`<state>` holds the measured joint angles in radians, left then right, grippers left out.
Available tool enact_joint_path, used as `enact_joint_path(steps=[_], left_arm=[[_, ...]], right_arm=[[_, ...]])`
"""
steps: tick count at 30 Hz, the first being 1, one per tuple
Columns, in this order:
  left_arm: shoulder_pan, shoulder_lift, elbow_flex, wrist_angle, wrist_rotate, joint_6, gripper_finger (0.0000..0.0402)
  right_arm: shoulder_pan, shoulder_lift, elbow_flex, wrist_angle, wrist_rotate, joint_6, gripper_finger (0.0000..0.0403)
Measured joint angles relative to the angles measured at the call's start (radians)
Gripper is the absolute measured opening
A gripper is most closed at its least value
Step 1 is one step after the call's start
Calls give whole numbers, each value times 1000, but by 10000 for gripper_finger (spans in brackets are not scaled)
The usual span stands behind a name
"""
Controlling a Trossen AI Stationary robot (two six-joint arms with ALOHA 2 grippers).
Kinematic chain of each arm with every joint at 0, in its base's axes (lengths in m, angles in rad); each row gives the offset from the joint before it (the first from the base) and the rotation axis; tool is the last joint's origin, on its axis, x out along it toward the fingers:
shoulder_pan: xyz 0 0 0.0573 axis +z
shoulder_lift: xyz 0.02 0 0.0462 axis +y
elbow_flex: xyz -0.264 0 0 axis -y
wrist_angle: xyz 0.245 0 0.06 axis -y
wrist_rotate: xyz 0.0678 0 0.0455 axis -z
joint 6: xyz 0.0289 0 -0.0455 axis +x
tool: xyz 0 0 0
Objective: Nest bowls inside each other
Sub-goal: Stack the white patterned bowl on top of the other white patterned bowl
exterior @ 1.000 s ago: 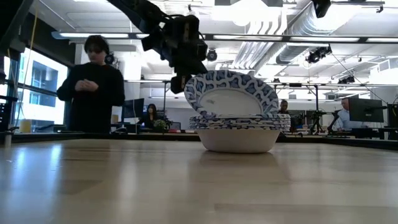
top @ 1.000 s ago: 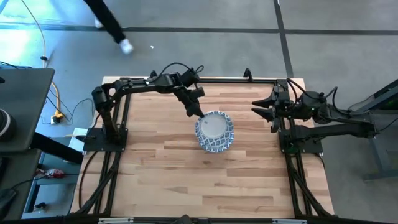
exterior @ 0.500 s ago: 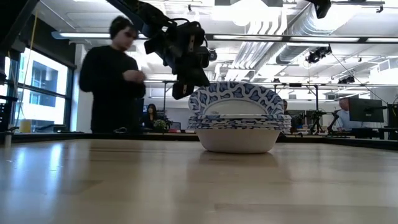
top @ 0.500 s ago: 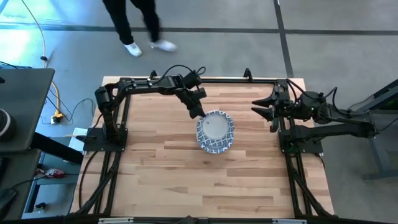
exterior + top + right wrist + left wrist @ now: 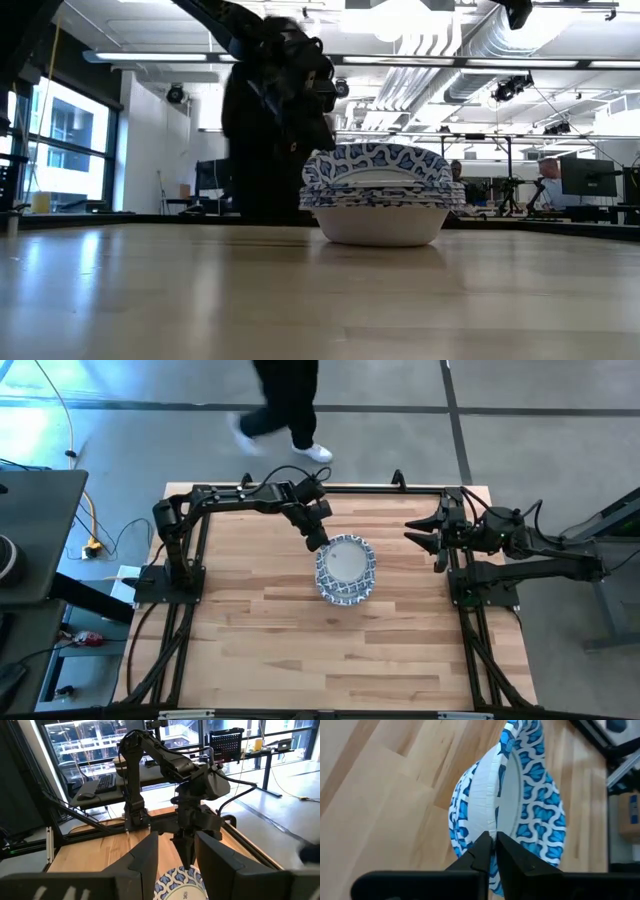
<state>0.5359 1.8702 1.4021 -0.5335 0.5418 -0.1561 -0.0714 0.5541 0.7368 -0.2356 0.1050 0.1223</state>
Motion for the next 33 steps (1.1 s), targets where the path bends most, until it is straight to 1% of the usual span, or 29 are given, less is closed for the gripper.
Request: enact_joint_path(steps=[4, 8, 14, 17, 19, 22, 25, 29, 33], left_arm=[[-29, 0, 0, -8, -61, 50, 41], [-64, 0, 0, -23, -113, 106, 45], [-81, 0, 0, -24, -111, 114, 27], [-80, 0, 0, -24, -108, 103, 30], [-79, 0, 0, -24, -108, 92, 40], [-79, 0, 0, -24, -94, 81, 67], [-77, 0, 0, -24, -37, 62, 104], [-77, 0, 0, -25, 1, 50, 162], [-77, 0, 0, -25, 1, 27, 222]], right_arm=[[0, 0, 0, 0, 0, 1, 121], [0, 0, 0, 0, 0, 5, 121], [0, 0, 0, 0, 0, 8, 121], [0, 0, 0, 0, 0, 11, 121], [0, 0, 0, 0, 0, 12, 121], [0, 0, 0, 0, -1, 18, 121], [0, 0, 0, 0, -3, 27, 121], [0, 0, 0, 0, -5, 27, 121], [0, 0, 0, 0, -6, 27, 121]])
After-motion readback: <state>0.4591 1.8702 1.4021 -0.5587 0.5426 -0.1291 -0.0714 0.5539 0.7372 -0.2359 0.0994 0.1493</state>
